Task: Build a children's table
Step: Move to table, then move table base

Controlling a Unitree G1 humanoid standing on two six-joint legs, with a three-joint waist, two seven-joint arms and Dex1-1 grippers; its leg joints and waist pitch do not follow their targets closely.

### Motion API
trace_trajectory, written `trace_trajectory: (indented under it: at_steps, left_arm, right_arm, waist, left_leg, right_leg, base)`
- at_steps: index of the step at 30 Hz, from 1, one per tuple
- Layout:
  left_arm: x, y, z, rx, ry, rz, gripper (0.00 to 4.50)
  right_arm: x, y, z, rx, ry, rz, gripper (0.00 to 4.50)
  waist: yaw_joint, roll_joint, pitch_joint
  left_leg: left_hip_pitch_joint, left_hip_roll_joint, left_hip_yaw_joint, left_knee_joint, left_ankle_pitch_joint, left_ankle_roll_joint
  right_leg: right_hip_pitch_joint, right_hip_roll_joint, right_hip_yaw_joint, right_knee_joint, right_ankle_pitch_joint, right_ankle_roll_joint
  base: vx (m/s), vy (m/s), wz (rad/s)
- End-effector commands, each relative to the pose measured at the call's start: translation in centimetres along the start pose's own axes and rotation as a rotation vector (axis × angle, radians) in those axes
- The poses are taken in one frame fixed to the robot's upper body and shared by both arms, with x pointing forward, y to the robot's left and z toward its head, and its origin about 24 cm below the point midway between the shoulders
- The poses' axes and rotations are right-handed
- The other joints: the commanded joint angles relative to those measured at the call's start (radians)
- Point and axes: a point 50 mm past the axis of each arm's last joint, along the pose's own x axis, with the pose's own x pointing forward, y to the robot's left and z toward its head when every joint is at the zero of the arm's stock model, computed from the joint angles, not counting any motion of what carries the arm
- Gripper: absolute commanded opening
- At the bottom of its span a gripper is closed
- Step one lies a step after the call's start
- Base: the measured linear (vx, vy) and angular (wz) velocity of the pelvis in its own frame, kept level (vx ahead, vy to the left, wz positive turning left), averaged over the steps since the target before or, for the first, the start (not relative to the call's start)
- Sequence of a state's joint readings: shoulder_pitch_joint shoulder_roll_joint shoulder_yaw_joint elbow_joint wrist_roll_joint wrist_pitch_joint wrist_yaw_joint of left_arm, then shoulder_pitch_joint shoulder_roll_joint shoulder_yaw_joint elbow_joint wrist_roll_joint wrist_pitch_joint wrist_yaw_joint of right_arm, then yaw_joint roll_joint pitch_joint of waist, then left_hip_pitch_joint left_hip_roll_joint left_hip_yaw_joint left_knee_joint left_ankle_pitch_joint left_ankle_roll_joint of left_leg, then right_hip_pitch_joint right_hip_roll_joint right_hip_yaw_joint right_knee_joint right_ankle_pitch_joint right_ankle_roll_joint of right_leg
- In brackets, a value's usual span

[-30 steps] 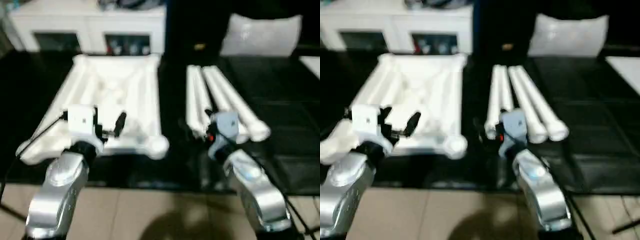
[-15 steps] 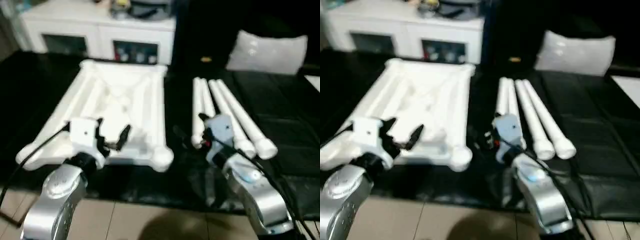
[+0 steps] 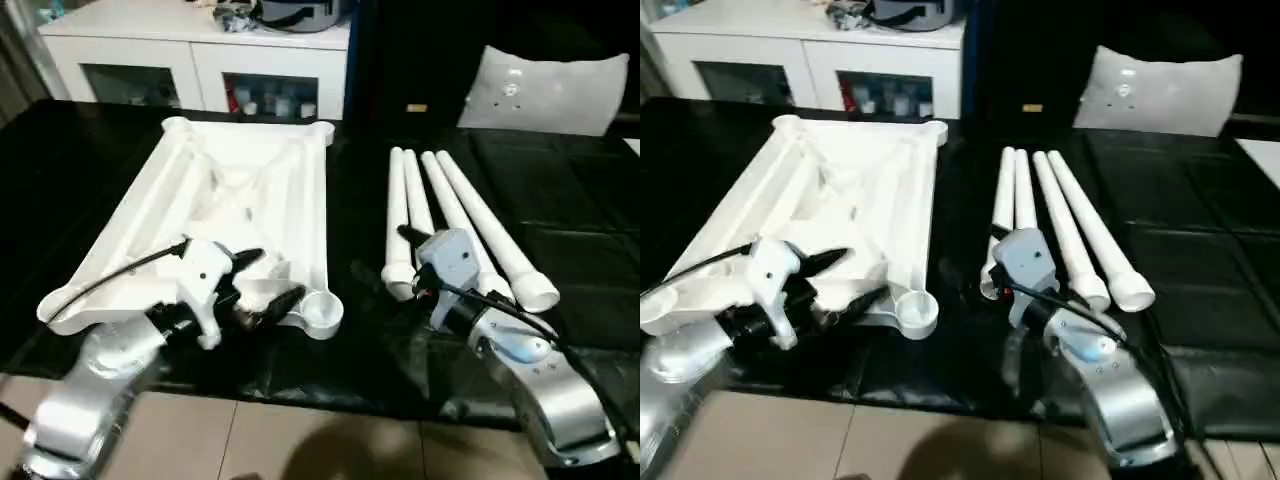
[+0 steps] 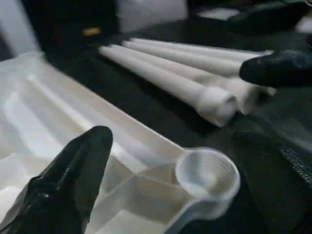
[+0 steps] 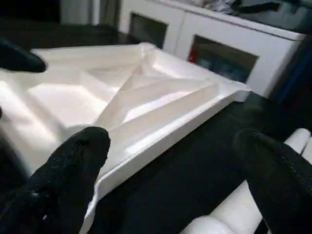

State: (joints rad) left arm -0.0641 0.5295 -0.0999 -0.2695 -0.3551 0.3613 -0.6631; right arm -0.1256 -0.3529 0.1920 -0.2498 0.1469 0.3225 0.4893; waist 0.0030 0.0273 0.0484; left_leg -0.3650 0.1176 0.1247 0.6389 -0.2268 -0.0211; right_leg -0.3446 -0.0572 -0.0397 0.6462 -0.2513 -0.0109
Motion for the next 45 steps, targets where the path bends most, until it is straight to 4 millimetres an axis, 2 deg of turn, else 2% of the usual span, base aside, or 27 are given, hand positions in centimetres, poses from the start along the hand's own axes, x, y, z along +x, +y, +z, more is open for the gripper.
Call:
trace_trajectory:
  at_steps: [1, 5, 9, 10, 11, 12, 14, 16, 17, 21, 23, 26, 27, 30, 33, 35, 38, 39, 42, 45]
  left_arm:
    - [-0.1, 0.5, -0.5, 0.045, 0.047, -0.079, 4.44]
    - [-0.2, 1.9, -1.1, 0.048, 0.125, -0.175, 4.28]
    - [0.1, 3.0, -1.1, 0.058, 0.169, -0.228, 3.87]
    - [0.2, 3.2, -1.1, 0.071, 0.186, -0.238, 3.8]
    - [0.3, 3.3, -1.2, 0.077, 0.204, -0.254, 3.68]
    - [0.4, 3.5, -1.2, 0.076, 0.221, -0.263, 3.55]
    - [0.6, 3.5, -1.4, 0.063, 0.248, -0.306, 3.55]
    - [0.7, 3.4, -1.4, 0.056, 0.255, -0.333, 3.35]
    - [0.8, 3.2, -1.3, 0.044, 0.259, -0.37, 3.17]
    - [1.5, 3.6, -1.4, 0.081, 0.27, -0.369, 2.98]
    - [1.9, 4.0, -1.5, 0.093, 0.277, -0.349, 2.76]
    - [2.0, 4.4, -2.1, 0.135, 0.332, -0.35, 2.66]
    - [1.9, 4.4, -2.3, 0.137, 0.356, -0.364, 2.52]
    - [1.8, 4.4, -2.5, 0.137, 0.373, -0.378, 2.3]
    - [1.7, 4.5, -2.8, 0.125, 0.392, -0.403, 2.13]
    - [1.7, 4.5, -2.9, 0.123, 0.399, -0.409, 1.91]
    - [1.6, 4.6, -3.0, 0.119, 0.42, -0.413, 1.83]
    - [1.5, 4.6, -3.0, 0.115, 0.418, -0.409, 1.57]
    - [1.6, 4.6, -2.9, 0.103, 0.4, -0.402, 1.43]
    - [1.8, 4.5, -2.9, 0.091, 0.387, -0.395, 1.19]
  right_arm:
    - [0.0, 0.2, -0.1, -0.008, 0.033, 0.081, 4.5]
    - [-0.1, 0.6, 0.1, -0.033, 0.057, 0.185, 4.5]
    - [-0.1, 0.8, 0.3, -0.053, 0.072, 0.231, 4.5]
    - [-0.2, 0.9, 0.2, -0.058, 0.078, 0.24, 4.5]
    - [-0.3, 1.0, 0.2, -0.069, 0.087, 0.25, 4.5]
    - [-0.4, 1.1, 0.1, -0.074, 0.098, 0.258, 4.5]
    - [-0.6, 1.1, -0.2, -0.069, 0.125, 0.26, 4.5]
    - [-0.7, 1.1, -0.2, -0.058, 0.132, 0.259, 4.5]
    - [-0.9, 1.0, -0.2, -0.03, 0.126, 0.27, 4.5]
    - [-1.0, 1.1, -0.1, -0.035, 0.121, 0.288, 4.5]
    - [-1.1, 1.2, -0.1, -0.032, 0.124, 0.297, 4.5]
    - [-1.2, 1.4, 0.0, -0.029, 0.127, 0.308, 4.5]
    - [-1.2, 1.5, 0.0, -0.033, 0.132, 0.317, 4.5]
    - [-1.3, 1.5, 0.0, -0.034, 0.136, 0.325, 4.5]
    - [-1.5, 1.5, -0.2, -0.037, 0.146, 0.326, 4.5]
    - [-1.5, 1.4, -0.2, -0.038, 0.149, 0.325, 4.5]
    - [-1.5, 1.4, -0.3, -0.038, 0.154, 0.324, 4.5]
    - [-1.5, 1.4, -0.3, -0.038, 0.154, 0.325, 4.5]
    - [-1.5, 1.4, -0.3, -0.037, 0.155, 0.327, 4.5]
    - [-1.4, 1.5, -0.4, -0.036, 0.154, 0.33, 4.5]
  waist:
    - [-0.002, 0.006, -0.026]
    - [0.001, 0.009, -0.031]
    - [0.004, 0.01, -0.037]
    - [0.004, 0.008, -0.034]
    - [0.005, 0.009, -0.036]
    - [0.005, 0.011, -0.036]
    - [0.004, 0.008, -0.032]
    - [0.004, 0.008, -0.031]
    - [0.004, 0.012, -0.028]
    - [0.005, 0.009, -0.021]
    - [0.004, 0.008, -0.019]
    - [0.004, 0.008, -0.02]
    - [0.004, 0.013, -0.02]
    - [0.002, 0.011, -0.023]
    - [0.004, 0.008, -0.022]
    - [0.004, 0.009, -0.021]
    - [0.003, 0.009, -0.016]
    - [0.003, 0.01, -0.014]
    - [0.003, 0.009, -0.013]
    - [0.003, 0.008, -0.014]
  left_leg:
    - [0.009, 0.092, -0.039, -0.111, -0.343, -0.024]
    - [0.008, 0.093, -0.037, -0.109, -0.278, -0.002]
    - [0.006, 0.095, -0.032, -0.103, -0.192, 0.026]
    - [0.004, 0.096, -0.033, -0.105, -0.185, 0.032]
    - [0.006, 0.096, -0.031, -0.103, -0.17, 0.04]
    - [0.006, 0.097, -0.031, -0.104, -0.167, 0.042]
    - [0.007, 0.098, -0.03, -0.106, -0.168, 0.047]
    - [0.007, 0.1, -0.03, -0.108, -0.179, 0.044]
    - [0.008, 0.1, -0.029, -0.109, -0.196, 0.042]
    - [0.009, 0.103, -0.029, -0.111, -0.229, 0.031]
    - [0.006, 0.103, -0.028, -0.111, -0.211, 0.033]
    - [0.005, 0.104, -0.029, -0.111, -0.181, 0.042]
    - [0.005, 0.106, -0.03, -0.113, -0.155, 0.05]
    - [0.005, 0.106, -0.027, -0.109, -0.102, 0.076]
    - [0.003, 0.106, -0.025, -0.108, -0.075, 0.098]
    - [0.004, 0.108, -0.025, -0.11, -0.081, 0.1]
    - [0.004, 0.11, -0.026, -0.114, -0.117, 0.092]
    - [0.006, 0.112, -0.027, -0.118, -0.15, 0.08]
    - [0.006, 0.113, -0.026, -0.118, -0.153, 0.071]
    - [0.004, 0.113, -0.026, -0.118, -0.13, 0.077]
  right_leg:
    - [0.015, -0.089, 0.06, -0.095, -0.235, -0.173]
    - [0.015, -0.091, 0.06, -0.089, -0.149, -0.191]
    - [0.02, -0.093, 0.057, -0.077, -0.016, -0.238]
    - [0.021, -0.093, 0.057, -0.078, -0.007, -0.239]
    - [0.021, -0.094, 0.056, -0.076, 0.011, -0.245]
    - [0.022, -0.094, 0.055, -0.075, 0.016, -0.248]
    - [0.022, -0.095, 0.055, -0.079, 0.006, -0.254]
    - [0.023, -0.097, 0.056, -0.08, -0.017, -0.259]
    - [0.021, -0.098, 0.058, -0.083, -0.04, -0.262]
    - [0.017, -0.099, 0.06, -0.087, -0.095, -0.266]
    - [0.019, -0.099, 0.06, -0.089, -0.087, -0.266]
    - [0.022, -0.101, 0.061, -0.087, -0.046, -0.263]
    - [0.023, -0.102, 0.059, -0.083, 0.0, -0.268]
    - [0.025, -0.103, 0.058, -0.081, 0.086, -0.284]
    - [0.028, -0.106, 0.057, -0.08, 0.113, -0.292]
    - [0.026, -0.105, 0.056, -0.08, 0.102, -0.298]
    - [0.025, -0.105, 0.057, -0.084, 0.06, -0.299]
    - [0.022, -0.105, 0.058, -0.086, 0.02, -0.298]
    - [0.022, -0.107, 0.06, -0.088, 0.005, -0.299]
    - [0.023, -0.107, 0.06, -0.086, 0.034, -0.299]
  base:
    - [0.0, 0.0, 0.0]
    - [0.0, 0.0, 0.0]
    - [0.0, 0.0, 0.0]
    - [0.0, 0.0, 0.0]
    - [0.0, 0.0, 0.0]
    - [0.0, 0.0, 0.0]
    - [0.0, 0.0, 0.0]
    - [0.0, 0.0, 0.0]
    - [0.0, 0.0, 0.0]
    - [0.0, 0.0, 0.0]
    - [0.0, 0.0, 0.0]
    - [0.0, 0.0, 0.0]
    - [0.0, 0.0, 0.0]
    - [0.0, 0.0, 0.0]
    - [0.0, 0.0, 0.0]
    - [0.0, 0.0, 0.0]
    - [0.0, 0.0, 0.0]
    - [0.0, 0.0, 0.0]
    - [0.0, 0.0, 0.0]
    - [0.0, 0.0, 0.0]
